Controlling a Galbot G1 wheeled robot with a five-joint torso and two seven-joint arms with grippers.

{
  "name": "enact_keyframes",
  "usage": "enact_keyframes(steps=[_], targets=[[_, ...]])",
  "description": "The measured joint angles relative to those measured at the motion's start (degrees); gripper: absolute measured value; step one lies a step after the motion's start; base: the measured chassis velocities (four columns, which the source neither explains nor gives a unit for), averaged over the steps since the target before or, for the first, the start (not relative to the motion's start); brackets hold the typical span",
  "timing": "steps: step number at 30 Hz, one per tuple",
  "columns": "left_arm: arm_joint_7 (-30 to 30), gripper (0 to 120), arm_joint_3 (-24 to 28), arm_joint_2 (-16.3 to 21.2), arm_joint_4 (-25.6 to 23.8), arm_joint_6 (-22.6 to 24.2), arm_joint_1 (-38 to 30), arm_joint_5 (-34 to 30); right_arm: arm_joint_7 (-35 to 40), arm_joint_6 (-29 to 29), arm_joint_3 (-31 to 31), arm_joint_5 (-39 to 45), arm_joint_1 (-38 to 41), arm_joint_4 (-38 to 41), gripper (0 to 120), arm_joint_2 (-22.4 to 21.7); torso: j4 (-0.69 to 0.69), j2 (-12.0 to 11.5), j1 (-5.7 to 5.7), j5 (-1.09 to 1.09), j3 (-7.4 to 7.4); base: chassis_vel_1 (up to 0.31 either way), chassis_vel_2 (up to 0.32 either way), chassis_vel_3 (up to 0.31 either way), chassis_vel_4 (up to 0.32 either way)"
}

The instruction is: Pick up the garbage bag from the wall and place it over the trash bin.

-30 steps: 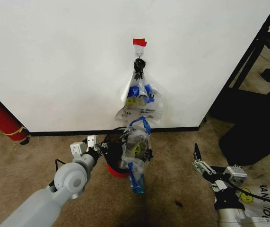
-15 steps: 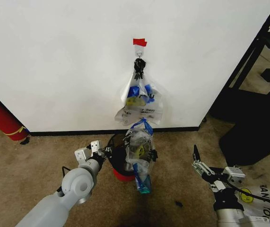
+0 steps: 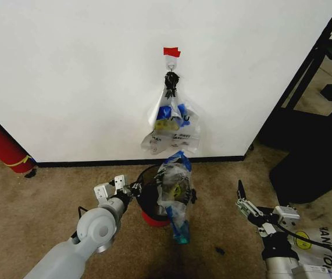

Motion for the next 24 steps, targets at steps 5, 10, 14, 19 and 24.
enact_keyframes(steps=[5,10,14,19,24], targets=[[0.7,64,-3.5,1.8,-2.3,-0.2,1.7,5.3,1.1,-5.2,0.1,5.5,1.1,0.0,100,-3.2,0.00,0.0,0.00,0.00,0.00,0.000,0.000,0.000,0.000],[3.9,79,-9.6,2.6,-4.5,-3.8,7.5,17.1,4.1,-12.2,-0.4,12.5,2.0,-0.8,100,-5.7,0.01,0.0,0.00,0.00,0.00,0.000,0.000,0.000,0.000],[6.8,96,-13.8,2.5,-7.1,-9.6,12.7,24.8,6.7,-18.7,-0.7,20.3,4.6,-1.2,100,-9.8,0.05,0.0,0.00,0.02,0.00,0.000,0.000,0.000,0.000],[8.8,100,-11.9,2.8,-9.5,-11.1,13.4,28.3,7.5,-21.1,-0.6,26.5,6.2,-3.2,100,-13.1,-0.05,0.0,0.00,-0.01,0.00,0.000,0.000,0.000,0.000],[9.0,100,-11.3,1.7,-12.8,-11.0,15.6,31.2,11.1,-27.3,-3.6,36.2,16.2,-5.8,100,-18.0,-0.02,0.0,0.00,0.01,0.00,0.000,0.000,0.000,0.000]])
